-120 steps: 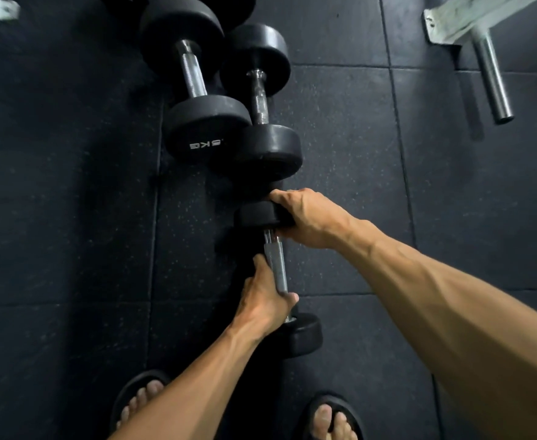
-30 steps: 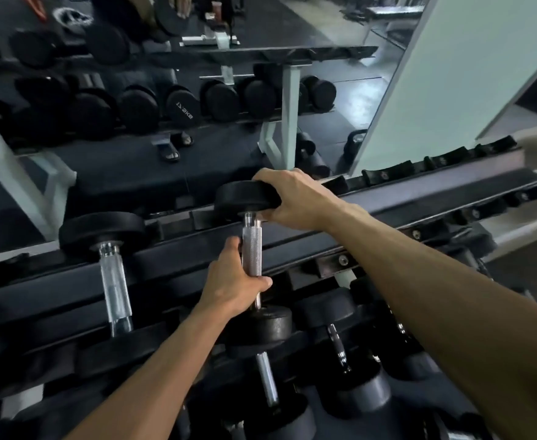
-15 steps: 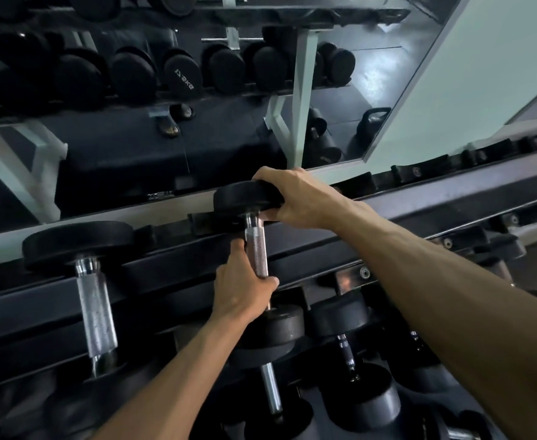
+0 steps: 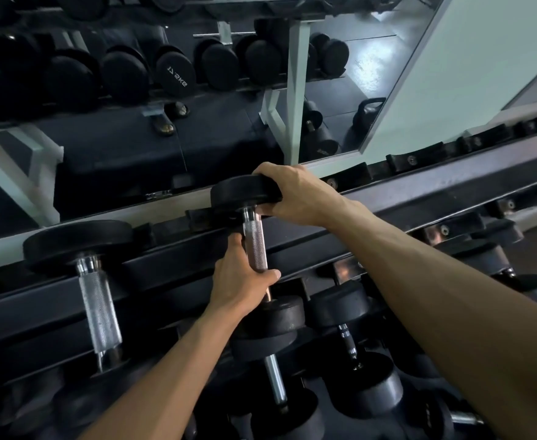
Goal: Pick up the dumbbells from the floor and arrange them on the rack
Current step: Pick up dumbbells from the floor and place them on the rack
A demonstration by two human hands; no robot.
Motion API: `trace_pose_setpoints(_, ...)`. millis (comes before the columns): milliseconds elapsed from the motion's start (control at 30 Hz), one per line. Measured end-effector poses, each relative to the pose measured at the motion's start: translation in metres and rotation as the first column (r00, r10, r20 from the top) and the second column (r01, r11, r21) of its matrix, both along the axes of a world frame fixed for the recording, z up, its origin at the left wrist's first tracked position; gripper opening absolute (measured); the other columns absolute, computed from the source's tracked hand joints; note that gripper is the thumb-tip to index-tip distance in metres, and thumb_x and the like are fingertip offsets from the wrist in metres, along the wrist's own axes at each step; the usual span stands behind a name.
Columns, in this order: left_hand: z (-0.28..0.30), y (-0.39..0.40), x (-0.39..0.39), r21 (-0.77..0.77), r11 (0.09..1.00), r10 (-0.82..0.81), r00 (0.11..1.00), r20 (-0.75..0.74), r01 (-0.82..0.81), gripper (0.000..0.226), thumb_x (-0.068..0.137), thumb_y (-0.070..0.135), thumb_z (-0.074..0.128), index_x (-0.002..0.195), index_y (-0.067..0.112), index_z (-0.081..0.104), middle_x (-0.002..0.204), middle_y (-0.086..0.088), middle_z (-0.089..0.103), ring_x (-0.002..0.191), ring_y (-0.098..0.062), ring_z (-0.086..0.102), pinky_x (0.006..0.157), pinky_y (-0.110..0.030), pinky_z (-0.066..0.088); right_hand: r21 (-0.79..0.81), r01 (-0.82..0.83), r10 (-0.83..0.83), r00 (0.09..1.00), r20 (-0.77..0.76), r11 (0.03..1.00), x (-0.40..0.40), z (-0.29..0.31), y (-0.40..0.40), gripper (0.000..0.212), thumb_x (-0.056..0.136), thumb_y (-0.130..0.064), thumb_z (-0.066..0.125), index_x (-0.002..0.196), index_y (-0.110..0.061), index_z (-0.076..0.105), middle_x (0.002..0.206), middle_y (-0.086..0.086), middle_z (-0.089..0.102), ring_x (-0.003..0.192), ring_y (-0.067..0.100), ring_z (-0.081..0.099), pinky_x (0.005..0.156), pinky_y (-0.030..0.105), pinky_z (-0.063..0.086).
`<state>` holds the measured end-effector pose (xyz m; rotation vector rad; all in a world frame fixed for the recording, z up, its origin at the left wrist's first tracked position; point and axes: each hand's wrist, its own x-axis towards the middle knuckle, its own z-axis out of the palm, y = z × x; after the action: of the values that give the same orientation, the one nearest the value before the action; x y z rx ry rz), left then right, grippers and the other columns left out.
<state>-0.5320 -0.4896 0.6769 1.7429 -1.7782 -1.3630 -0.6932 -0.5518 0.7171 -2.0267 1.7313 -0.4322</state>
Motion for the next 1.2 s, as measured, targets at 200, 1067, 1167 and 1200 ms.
trace_pose_setpoints(200, 0.006, 0.002, 0.004, -0.074, 0.997, -0.016, 1.000, 0.020, 0.018, 0.077, 0.076, 0.025, 0.075, 0.139, 0.016, 0.030, 0.086, 0.013, 0.049, 0.085, -0.009, 0.055, 0.075, -0.024, 0.041, -0.027, 0.047, -0.049, 0.997, -0.060, 0.999, -0.002, 0.004, 0.011, 0.070, 0.079, -0.041, 0.072, 0.138, -0.018, 0.043, 0.118, 0.002, 0.061, 0.103, 0.019, 0.058, 0.084, 0.029, 0.046)
trace_pose_setpoints(1067, 0.036, 0.161, -0.086, -0.417, 0.535, -0.525, 0.676, 0.517, 0.734, 0.070, 0.088, 0.056, 0.048, 0.144, 0.019, 0.028, 0.146, -0.010, 0.038, 0.142, -0.024, 0.020, 0.116, -0.044, 0.019, -0.066, 0.540, -0.540, 0.814, -0.213, 0.839, -0.111, 0.050, 0.290, 0.072, 0.088, -0.042, 0.065, 0.148, -0.019, 0.031, 0.148, 0.005, 0.040, 0.135, 0.026, 0.038, 0.105, 0.036, 0.034)
trace_pose_setpoints(1167, 0.035, 0.220, -0.099, -0.418, 0.473, -0.580, 0.632, 0.514, 0.775, 0.070, 0.087, 0.055, 0.050, 0.143, 0.018, 0.029, 0.144, -0.010, 0.040, 0.140, -0.024, 0.025, 0.115, -0.043, 0.021, -0.069, 0.604, -0.602, 0.765, -0.230, 0.794, -0.119, 0.050, 0.369, 0.072, 0.086, -0.043, 0.065, 0.147, -0.018, 0.033, 0.145, 0.005, 0.043, 0.133, 0.027, 0.039, 0.105, 0.037, 0.034)
trace_pose_setpoints(1200, 0.035, 0.241, -0.101, -0.420, 0.454, -0.601, 0.618, 0.507, 0.786, 0.070, 0.087, 0.055, 0.051, 0.143, 0.018, 0.030, 0.144, -0.009, 0.041, 0.139, -0.024, 0.026, 0.115, -0.042, 0.021, -0.067, 0.627, -0.624, 0.747, -0.230, 0.776, -0.121, 0.050, 0.396, 0.072, 0.086, -0.043, 0.065, 0.146, -0.018, 0.035, 0.143, 0.006, 0.044, 0.134, 0.027, 0.038, 0.106, 0.038, 0.035)
